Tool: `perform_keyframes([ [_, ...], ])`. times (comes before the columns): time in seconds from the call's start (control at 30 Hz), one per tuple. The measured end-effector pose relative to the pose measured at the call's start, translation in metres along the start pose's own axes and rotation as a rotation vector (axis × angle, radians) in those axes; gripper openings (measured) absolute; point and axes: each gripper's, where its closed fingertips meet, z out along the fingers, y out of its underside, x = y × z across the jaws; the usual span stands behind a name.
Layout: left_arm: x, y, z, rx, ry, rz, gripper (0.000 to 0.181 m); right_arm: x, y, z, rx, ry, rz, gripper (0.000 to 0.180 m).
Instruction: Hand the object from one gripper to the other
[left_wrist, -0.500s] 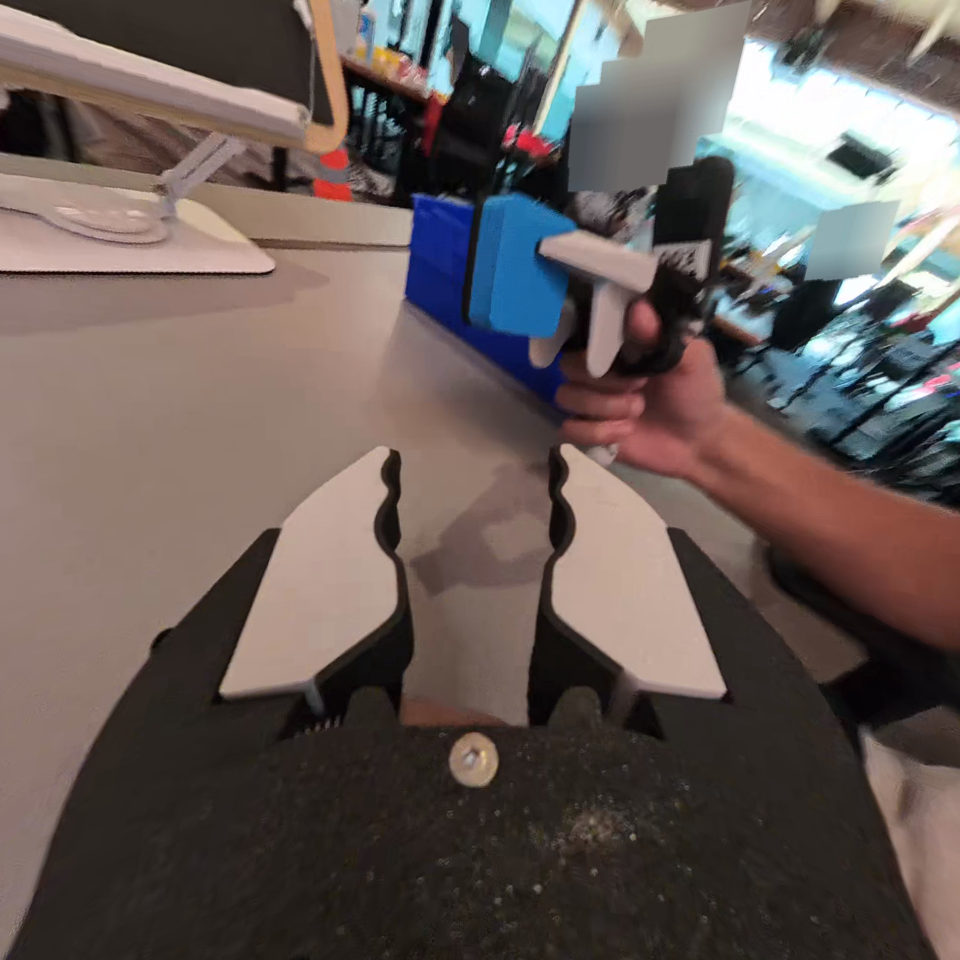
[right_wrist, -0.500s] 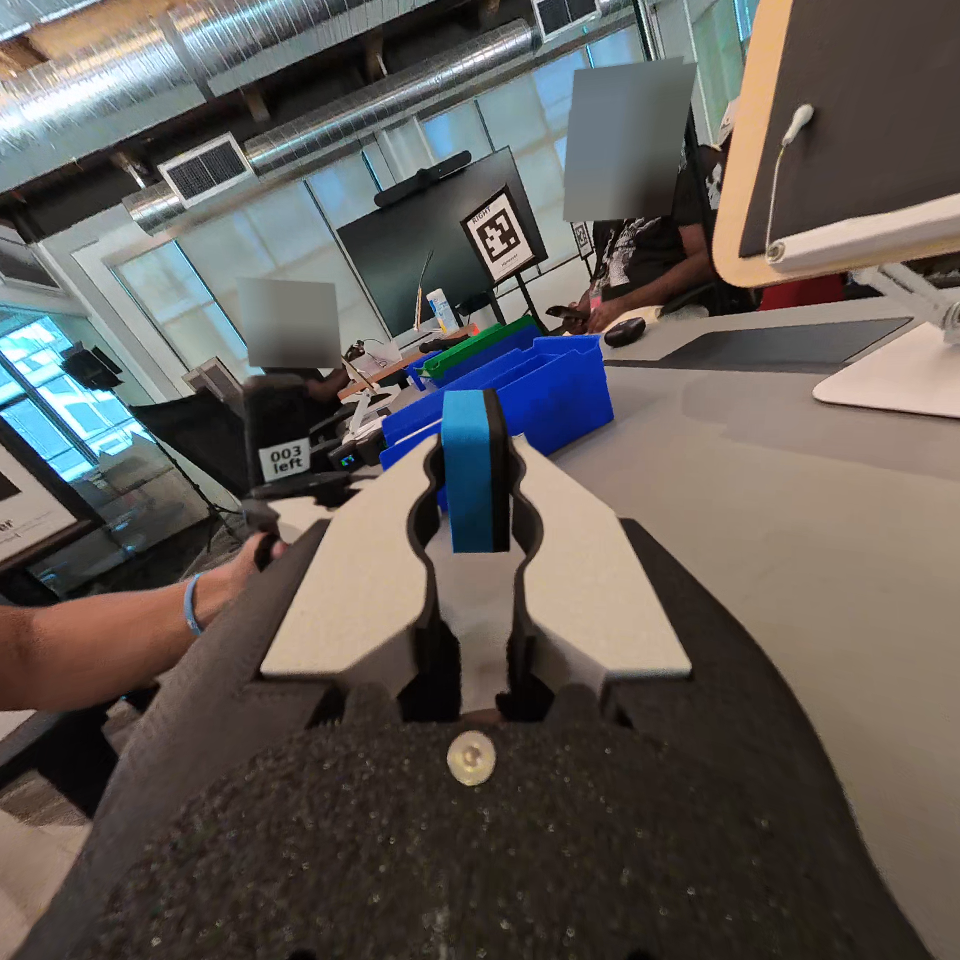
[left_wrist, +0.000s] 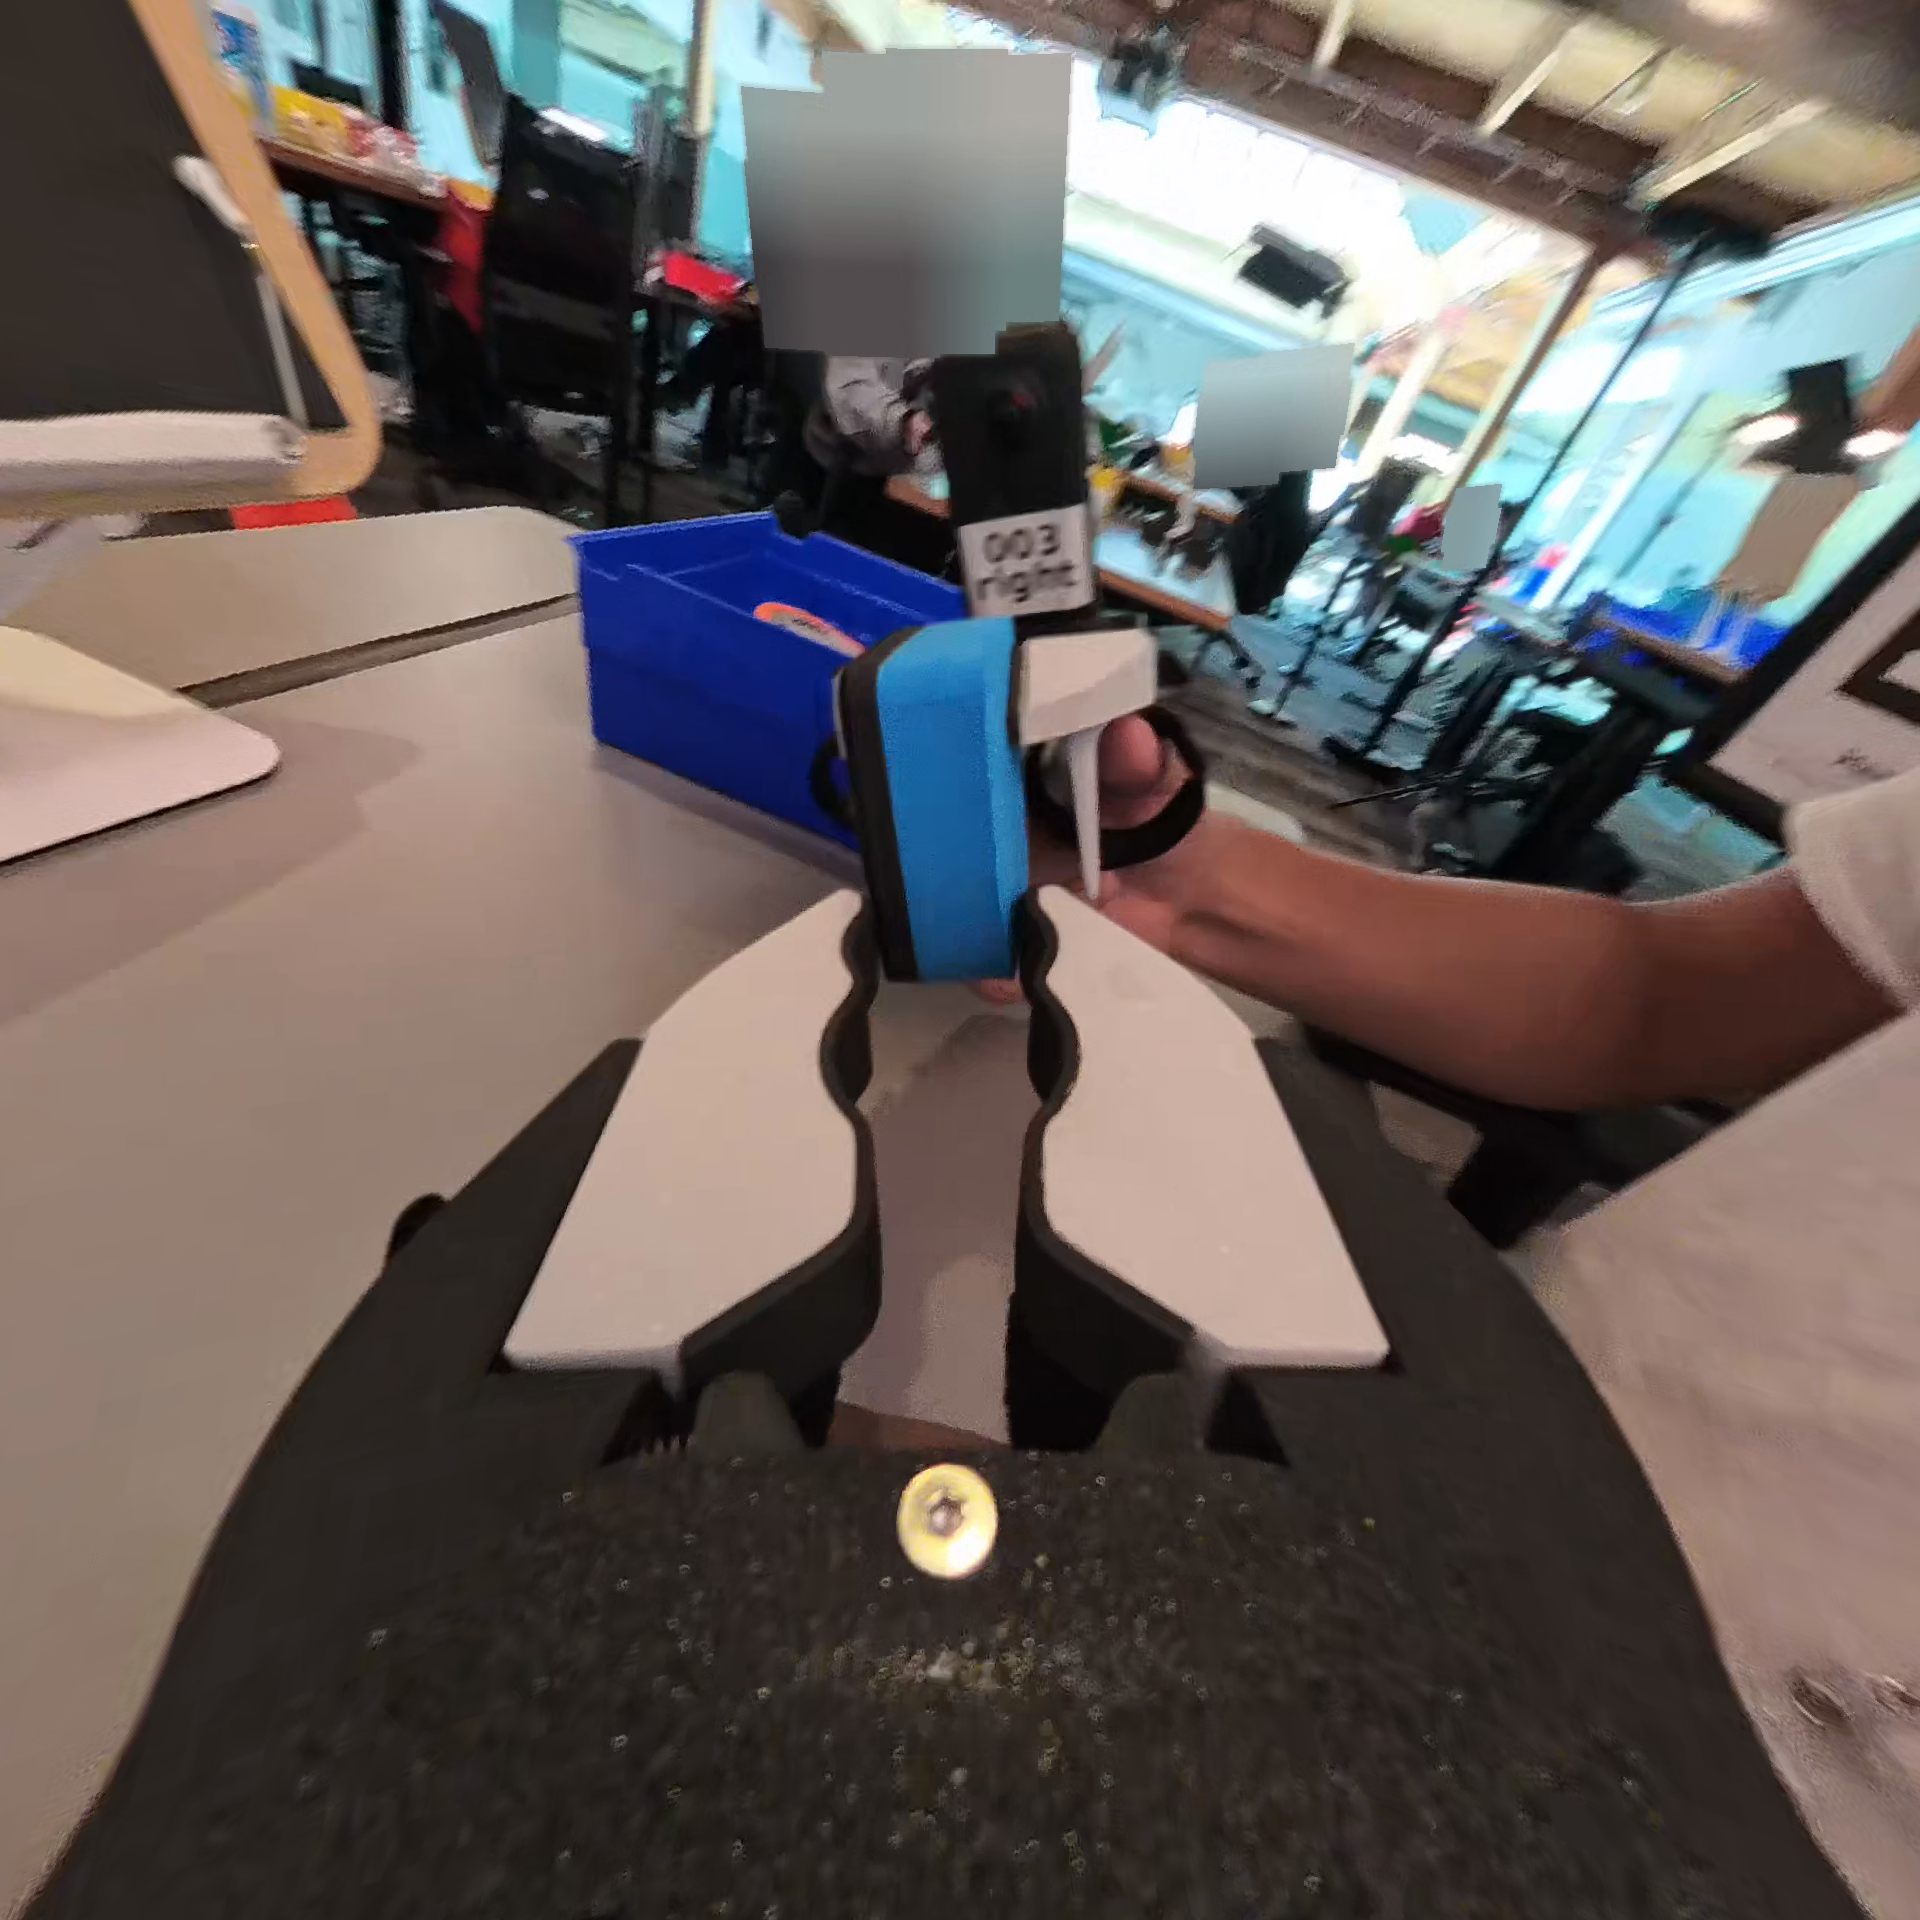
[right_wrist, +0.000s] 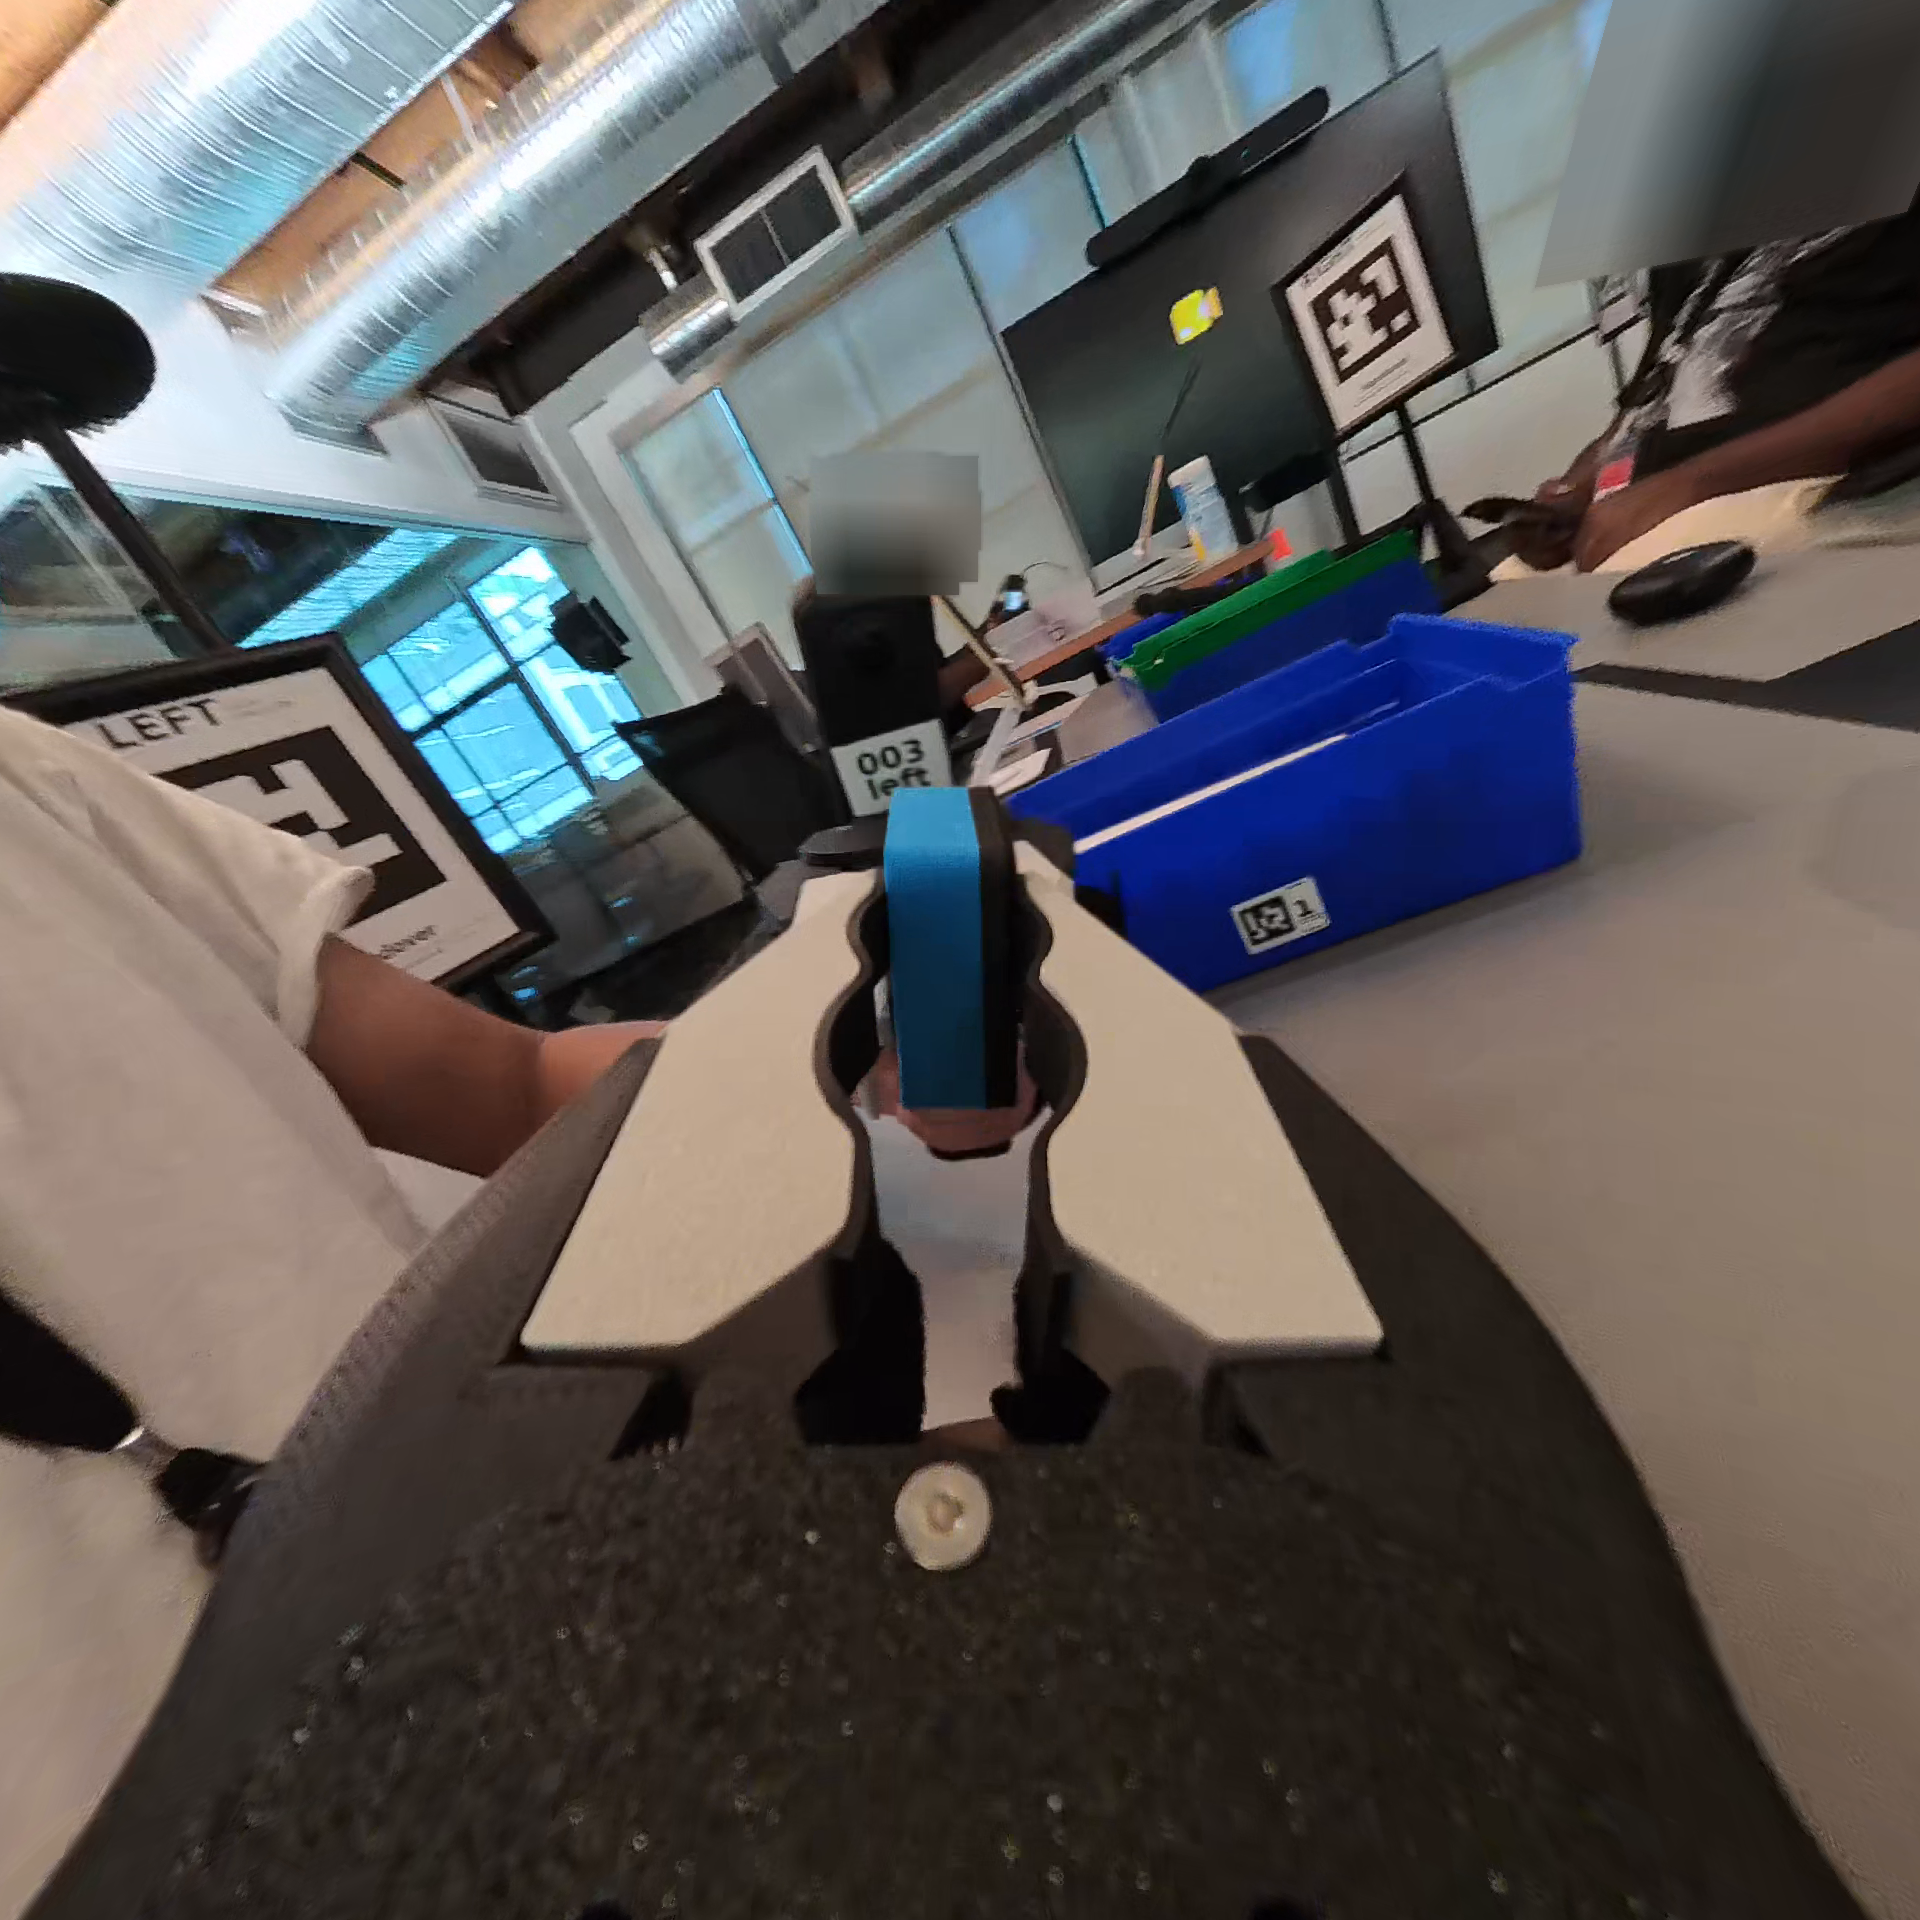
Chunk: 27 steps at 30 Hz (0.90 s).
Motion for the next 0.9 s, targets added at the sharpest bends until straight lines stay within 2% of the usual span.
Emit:
perform_keyframes([
  [0.13,-0.002,0.006,0.004,-0.016,-0.017,0.029,0.023,0.005,0.006,-0.007,-0.027,0.016,0.001,0.024],
  [0.27,-0.027,0.006,-0.010,-0.034,-0.321,0.193,0.022,0.027,0.022,-0.021,-0.085,0.196,-0.034,0.040],
  [0.33,-0.043,0.007,-0.030,-0.082,-0.527,0.357,0.022,0.048,0.026,-0.032,-0.115,0.375,-0.077,0.054],
  [0.4,-0.061,0.009,-0.057,-0.215,-0.772,0.634,0.022,0.071,0.028,-0.051,-0.125,0.593,-0.089,0.064],
  [0.47,-0.065,0.013,-0.071,-0.345,-0.892,0.892,0.022,0.071,0.031,-0.059,-0.071,0.678,-0.078,0.077],
  [0.53,-0.061,0.021,-0.069,-0.429,-0.899,1.058,0.022,0.061,0.043,-0.054,-0.071,0.673,-0.086,0.087],
  [0.6,-0.055,0.028,-0.061,-0.483,-0.883,1.170,0.022,0.048,0.055,-0.038,-0.102,0.599,-0.107,0.093],
  [0.73,-0.041,0.039,-0.042,-0.529,-0.832,1.280,0.023,0.033,0.065,-0.014,-0.159,0.505,-0.189,0.098],
  [0.83,-0.034,0.045,-0.029,-0.544,-0.810,1.329,0.023,0.030,0.069,-0.007,-0.179,0.488,-0.221,0.090],
  [0.9,-0.031,0.045,-0.023,-0.538,-0.818,1.347,0.022,0.025,0.070,-0.004,-0.187,0.466,-0.225,0.067],
])
